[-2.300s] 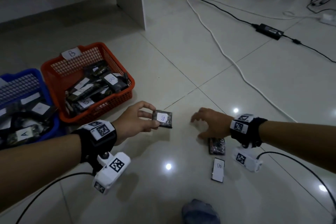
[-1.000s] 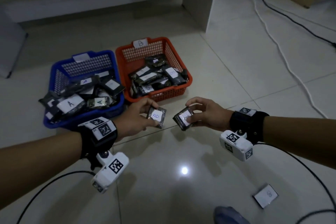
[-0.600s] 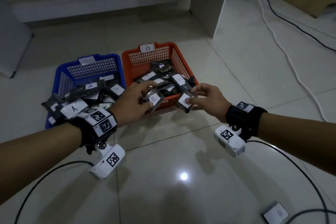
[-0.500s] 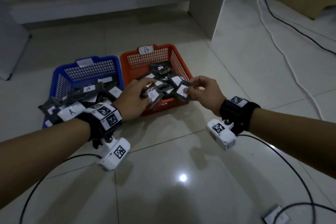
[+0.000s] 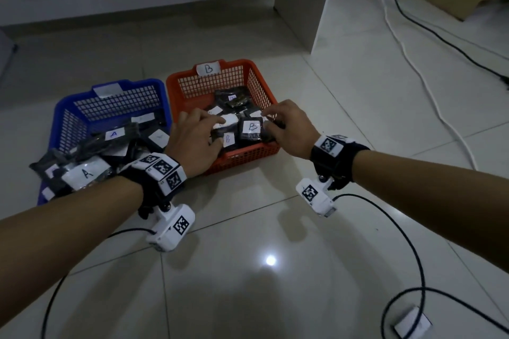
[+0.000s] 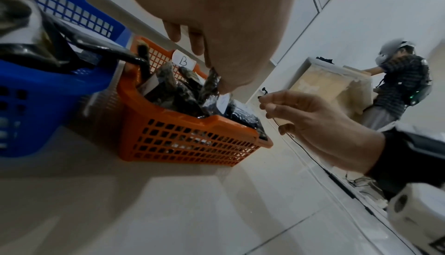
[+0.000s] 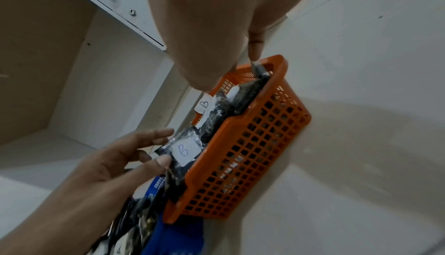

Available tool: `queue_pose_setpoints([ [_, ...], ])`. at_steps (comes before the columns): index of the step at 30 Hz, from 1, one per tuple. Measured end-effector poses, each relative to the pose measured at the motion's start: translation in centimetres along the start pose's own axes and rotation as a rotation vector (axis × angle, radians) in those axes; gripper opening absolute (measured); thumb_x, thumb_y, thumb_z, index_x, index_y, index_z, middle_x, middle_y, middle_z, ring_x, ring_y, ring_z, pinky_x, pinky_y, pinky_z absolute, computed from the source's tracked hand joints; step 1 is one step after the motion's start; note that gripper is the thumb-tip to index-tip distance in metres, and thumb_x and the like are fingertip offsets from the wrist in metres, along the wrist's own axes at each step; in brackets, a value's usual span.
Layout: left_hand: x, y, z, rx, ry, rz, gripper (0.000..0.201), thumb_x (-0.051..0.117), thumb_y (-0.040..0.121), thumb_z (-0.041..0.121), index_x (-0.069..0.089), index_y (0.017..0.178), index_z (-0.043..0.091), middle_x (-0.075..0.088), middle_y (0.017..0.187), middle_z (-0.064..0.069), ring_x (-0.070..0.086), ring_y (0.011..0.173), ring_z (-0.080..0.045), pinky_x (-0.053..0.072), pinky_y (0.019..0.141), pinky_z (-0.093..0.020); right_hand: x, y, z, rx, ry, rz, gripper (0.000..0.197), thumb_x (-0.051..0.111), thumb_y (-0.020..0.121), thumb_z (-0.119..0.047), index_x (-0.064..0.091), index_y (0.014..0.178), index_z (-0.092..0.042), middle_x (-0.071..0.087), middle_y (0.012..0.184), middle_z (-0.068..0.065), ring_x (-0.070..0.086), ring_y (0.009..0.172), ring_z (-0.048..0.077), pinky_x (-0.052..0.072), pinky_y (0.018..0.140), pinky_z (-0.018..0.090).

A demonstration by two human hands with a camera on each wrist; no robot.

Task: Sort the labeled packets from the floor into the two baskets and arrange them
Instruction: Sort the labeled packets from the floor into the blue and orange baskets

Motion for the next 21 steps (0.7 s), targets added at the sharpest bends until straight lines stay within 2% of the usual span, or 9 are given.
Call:
queue_pose_setpoints([
  [3, -0.7, -0.9, 1.5, 0.057, -0.037, 0.05, 0.036, 0.062, 0.092, 0.032, 0.059, 0.128, 0.028, 0.049, 0.127, 0.0, 0.039, 0.116, -0.025, 0.034, 0.097, -0.043, -1.7, -3.6, 0.8, -0.103, -0.017, 0.029, 0.019, 0.067, 0.093, -0.017, 0.069, 0.112, -0.016, 0.055, 0.108, 0.002, 0.055, 0.092, 0.012, 0.044, 0.085, 0.022],
  [5, -0.6, -1.6, 3.0, 0.12, -0.033, 0.052, 0.029, 0.062, 0.091, 0.032, 0.062, 0.12, 0.029, 0.05, 0.123, 0.002, 0.04, 0.115, -0.024, 0.034, 0.095, -0.042, -2.1, -7.0, 2.6, -0.116, -0.031, -0.048, 0.019, 0.068, 0.093, -0.015, 0.069, 0.112, -0.017, 0.059, 0.107, 0.0, 0.057, 0.088, 0.011, 0.047, 0.083, 0.023],
  [6, -0.5, -2.0, 3.9, 0.164, -0.024, 0.049, 0.027, 0.065, 0.09, 0.032, 0.064, 0.116, 0.029, 0.052, 0.121, 0.002, 0.042, 0.114, -0.025, 0.034, 0.094, -0.042, -2.1, -9.0, 3.7, -0.089, -0.042, -0.119, 0.018, 0.068, 0.093, -0.015, 0.068, 0.111, -0.018, 0.061, 0.107, 0.0, 0.059, 0.088, 0.012, 0.051, 0.084, 0.028],
  [8, 0.1, -2.9, 6.1, 0.263, -0.013, 0.039, 0.025, 0.069, 0.085, 0.03, 0.065, 0.11, 0.027, 0.055, 0.115, 0.0, 0.045, 0.11, -0.027, 0.033, 0.09, -0.041, -1.5, -13.4, 6.0, -0.004, -0.086, -0.349, 0.018, 0.07, 0.092, -0.021, 0.069, 0.11, -0.02, 0.064, 0.106, -0.001, 0.062, 0.089, 0.011, 0.054, 0.086, 0.037],
  [11, 2.2, -4.6, 10.1, 0.409, -0.036, -0.049, 0.022, 0.064, 0.083, 0.035, 0.067, 0.104, 0.027, 0.055, 0.108, 0.004, 0.046, 0.107, -0.024, 0.032, 0.09, -0.04, -0.5, -21.8, 9.7, 0.169, -0.184, -0.77, 0.032, 0.078, 0.086, -0.033, 0.069, 0.116, -0.027, 0.062, 0.115, -0.006, 0.059, 0.098, 0.009, 0.052, 0.092, 0.033],
  [13, 3.9, -6.0, 12.7, 0.486, -0.073, -0.157, 0.02, 0.058, 0.086, 0.041, 0.065, 0.102, 0.031, 0.054, 0.107, 0.01, 0.045, 0.106, -0.017, 0.031, 0.092, -0.037, -1.0, -26.6, 11.4, 0.249, -0.239, -0.922, 0.045, 0.085, 0.077, -0.037, 0.069, 0.119, -0.031, 0.058, 0.121, -0.006, 0.056, 0.106, 0.01, 0.049, 0.097, 0.03],
  [16, 6.1, -7.8, 15.4, 0.56, -0.105, -0.3, 0.009, 0.06, 0.093, 0.04, 0.061, 0.101, 0.036, 0.052, 0.103, 0.017, 0.042, 0.099, -0.005, 0.031, 0.093, -0.033, -1.8, -31.9, 12.7, 0.312, -0.271, -1.033, 0.061, 0.09, 0.071, -0.031, 0.065, 0.126, -0.029, 0.049, 0.124, -0.006, 0.048, 0.116, 0.011, 0.043, 0.101, 0.025],
  [18, 7.3, -8.7, 16.5, 0.586, -0.112, -0.362, 0.008, 0.059, 0.094, 0.039, 0.061, 0.101, 0.036, 0.052, 0.102, 0.018, 0.042, 0.096, -0.002, 0.03, 0.09, -0.028, -2.0, -34.1, 13.2, 0.288, -0.337, -1.07, 0.062, 0.088, 0.072, -0.027, 0.062, 0.129, -0.028, 0.044, 0.123, -0.006, 0.043, 0.115, 0.012, 0.044, 0.1, 0.03],
  [21, 8.4, -9.5, 17.1, 0.609, -0.124, -0.425, 0.007, 0.06, 0.094, 0.039, 0.06, 0.101, 0.036, 0.053, 0.099, 0.019, 0.047, 0.096, -0.004, 0.032, 0.091, -0.03, -1.9, -35.5, 13.2, 0.19, -0.41, -1.061, 0.036, 0.08, 0.077, -0.023, 0.066, 0.111, -0.024, 0.044, 0.116, -0.005, 0.047, 0.107, 0.015, 0.049, 0.087, 0.034],
])
Point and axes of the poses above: each hand's wrist, its own y-axis towards the middle knuckle, its own x-axis out of the palm, z = x × y, the point moved 10 cm from there along y, towards the middle knuckle
